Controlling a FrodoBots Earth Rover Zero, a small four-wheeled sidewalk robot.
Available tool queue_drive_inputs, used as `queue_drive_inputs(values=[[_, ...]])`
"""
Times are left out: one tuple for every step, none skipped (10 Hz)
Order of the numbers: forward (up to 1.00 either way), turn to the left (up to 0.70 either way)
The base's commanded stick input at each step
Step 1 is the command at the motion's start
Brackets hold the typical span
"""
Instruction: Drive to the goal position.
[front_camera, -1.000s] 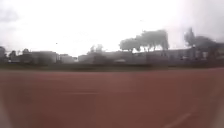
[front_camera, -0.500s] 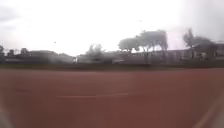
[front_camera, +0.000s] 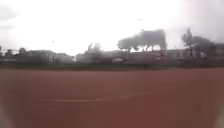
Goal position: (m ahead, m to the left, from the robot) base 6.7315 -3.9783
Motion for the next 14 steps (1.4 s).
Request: queue_drive_inputs(values=[[0.50,-0.27],[0.50,-0.03],[0.50,0.00],[0.50,0.00],[0.50,0.00],[0.50,0.00],[0.50,0.00],[0.50,0.00],[0.50,0.00],[0.50,0.00],[0.50,0.00],[0.50,0.00],[0.50,0.00],[0.50,0.00]])
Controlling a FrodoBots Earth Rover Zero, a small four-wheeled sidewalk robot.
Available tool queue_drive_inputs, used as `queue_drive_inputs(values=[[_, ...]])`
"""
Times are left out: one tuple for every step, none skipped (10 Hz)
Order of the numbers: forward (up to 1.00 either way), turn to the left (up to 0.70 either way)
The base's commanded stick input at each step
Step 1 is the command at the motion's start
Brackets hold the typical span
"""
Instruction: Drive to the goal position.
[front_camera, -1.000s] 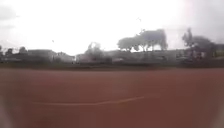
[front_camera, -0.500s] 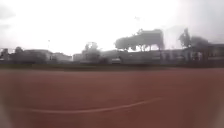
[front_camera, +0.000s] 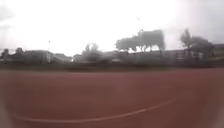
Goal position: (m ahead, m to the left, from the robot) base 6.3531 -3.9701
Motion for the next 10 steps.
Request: queue_drive_inputs(values=[[0.50,0.00],[0.50,-0.50],[0.50,-0.50],[0.50,-0.33],[0.50,-0.10],[0.50,0.00],[0.50,0.00],[0.50,0.00],[0.50,0.00],[0.50,0.00]])
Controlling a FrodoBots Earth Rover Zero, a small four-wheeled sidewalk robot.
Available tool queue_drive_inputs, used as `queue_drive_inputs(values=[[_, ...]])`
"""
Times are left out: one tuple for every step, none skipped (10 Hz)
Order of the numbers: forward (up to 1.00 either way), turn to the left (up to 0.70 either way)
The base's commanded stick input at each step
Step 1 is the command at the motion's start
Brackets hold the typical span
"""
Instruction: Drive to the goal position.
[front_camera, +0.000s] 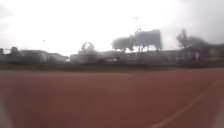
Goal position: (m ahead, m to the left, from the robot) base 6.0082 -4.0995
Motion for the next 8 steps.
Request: queue_drive_inputs(values=[[0.50,0.00],[0.50,0.00],[0.50,0.00],[0.50,0.00],[0.50,0.00],[0.50,0.00],[0.50,0.00],[0.50,0.00]])
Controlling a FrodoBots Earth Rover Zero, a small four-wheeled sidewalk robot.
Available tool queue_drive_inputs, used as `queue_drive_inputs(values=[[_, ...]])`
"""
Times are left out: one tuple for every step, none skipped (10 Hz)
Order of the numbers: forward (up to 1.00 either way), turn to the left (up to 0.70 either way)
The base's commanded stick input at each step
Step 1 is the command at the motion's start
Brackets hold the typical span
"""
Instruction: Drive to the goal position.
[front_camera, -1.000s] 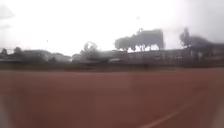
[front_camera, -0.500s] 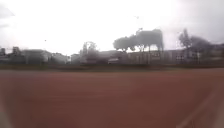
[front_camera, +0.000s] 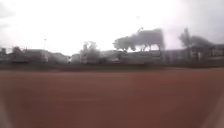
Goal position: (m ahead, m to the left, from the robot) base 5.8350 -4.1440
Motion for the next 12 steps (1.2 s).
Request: queue_drive_inputs(values=[[0.50,0.00],[0.50,0.00],[0.50,0.00],[0.50,0.00],[0.50,0.00],[0.50,0.00],[0.50,0.00],[0.50,0.00],[0.50,0.00],[0.50,0.00],[0.50,0.00],[0.50,0.00]])
